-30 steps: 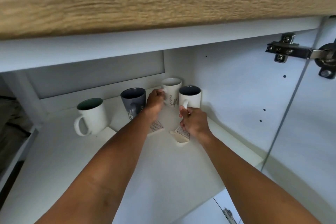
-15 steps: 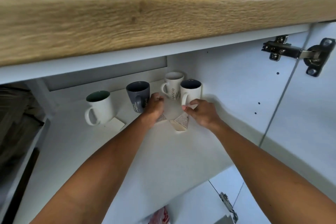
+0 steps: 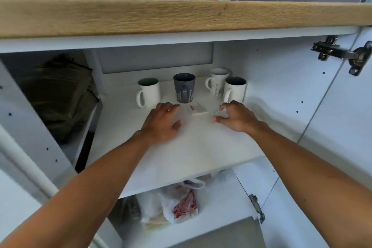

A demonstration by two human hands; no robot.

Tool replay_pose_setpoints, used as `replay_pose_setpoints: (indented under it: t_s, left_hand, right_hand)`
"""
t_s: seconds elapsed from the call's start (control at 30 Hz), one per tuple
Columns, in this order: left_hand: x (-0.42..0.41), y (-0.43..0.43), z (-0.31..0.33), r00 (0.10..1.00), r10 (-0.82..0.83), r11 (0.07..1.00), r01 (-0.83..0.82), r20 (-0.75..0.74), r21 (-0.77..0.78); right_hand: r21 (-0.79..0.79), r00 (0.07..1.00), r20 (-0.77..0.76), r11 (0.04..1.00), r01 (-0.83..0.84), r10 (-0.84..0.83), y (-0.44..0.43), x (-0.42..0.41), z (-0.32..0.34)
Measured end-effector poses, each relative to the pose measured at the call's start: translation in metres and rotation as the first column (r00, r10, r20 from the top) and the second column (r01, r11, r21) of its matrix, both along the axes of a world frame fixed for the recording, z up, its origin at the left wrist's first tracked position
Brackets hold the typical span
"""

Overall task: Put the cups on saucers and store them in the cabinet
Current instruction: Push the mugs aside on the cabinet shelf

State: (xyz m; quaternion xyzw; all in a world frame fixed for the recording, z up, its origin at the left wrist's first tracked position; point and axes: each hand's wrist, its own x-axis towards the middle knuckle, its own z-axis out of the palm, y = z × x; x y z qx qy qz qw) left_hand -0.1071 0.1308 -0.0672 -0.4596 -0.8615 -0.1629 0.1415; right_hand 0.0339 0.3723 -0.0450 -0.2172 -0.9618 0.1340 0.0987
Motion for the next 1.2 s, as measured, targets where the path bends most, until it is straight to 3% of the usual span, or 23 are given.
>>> replay_pose_setpoints:
  t_s: [0.1,0.2,0.27,0.4,0.47,0.57,0.73,0.87,1.0,1.2]
  left_hand:
    - [-0.006,-0.031,0.003,0.966,0.186,0.978,-0.200,-0.177,-0.061]
    - [-0.022,-0.049,0.008,0.929,0.317,0.940,-0.335,-0.190,-0.070]
    - [-0.035,-0.053,0.011,0.910,0.389,0.918,-0.395,-0.143,-0.021]
    - [-0.061,-0.051,0.019,0.865,0.485,0.858,-0.499,0.126,0.121]
    - [-0.071,-0.047,0.019,0.854,0.509,0.852,-0.518,0.108,0.082]
    - [-0.085,-0.043,0.015,0.856,0.501,0.855,-0.512,0.128,0.078]
    - [-0.107,-0.031,0.010,0.857,0.368,0.842,-0.472,0.360,0.263]
    - [-0.117,-0.025,0.006,0.815,0.265,0.818,-0.473,0.516,0.327]
    - [-0.115,-0.023,-0.001,0.790,0.203,0.767,-0.496,0.579,0.408]
    - [-0.096,-0.025,0.011,0.820,0.082,0.768,-0.414,0.566,0.489]
  right_hand:
    - [0.002,0.998,-0.018,0.998,-0.067,0.067,-0.023,-0.025,0.002]
    - [-0.010,0.993,-0.050,0.995,-0.103,0.103,-0.043,-0.048,0.003]
    - [-0.057,0.990,-0.090,0.992,-0.112,0.106,-0.052,-0.064,0.002]
    - [-0.257,0.989,-0.142,0.963,-0.081,0.045,-0.061,-0.095,0.002]
    - [-0.342,0.985,-0.171,0.938,-0.064,0.005,-0.063,-0.110,0.000]
    - [-0.457,0.980,-0.188,0.889,-0.035,-0.058,-0.067,-0.126,-0.004]
    - [-0.772,0.955,-0.205,0.635,-0.024,-0.213,-0.071,-0.139,-0.003]
    - [-0.871,0.948,-0.209,0.487,-0.068,-0.240,-0.071,-0.146,0.002]
    - [-0.940,0.907,-0.268,0.295,-0.172,-0.325,-0.077,-0.141,0.006]
    - [-0.901,0.875,-0.366,0.358,-0.247,-0.316,-0.087,-0.095,0.009]
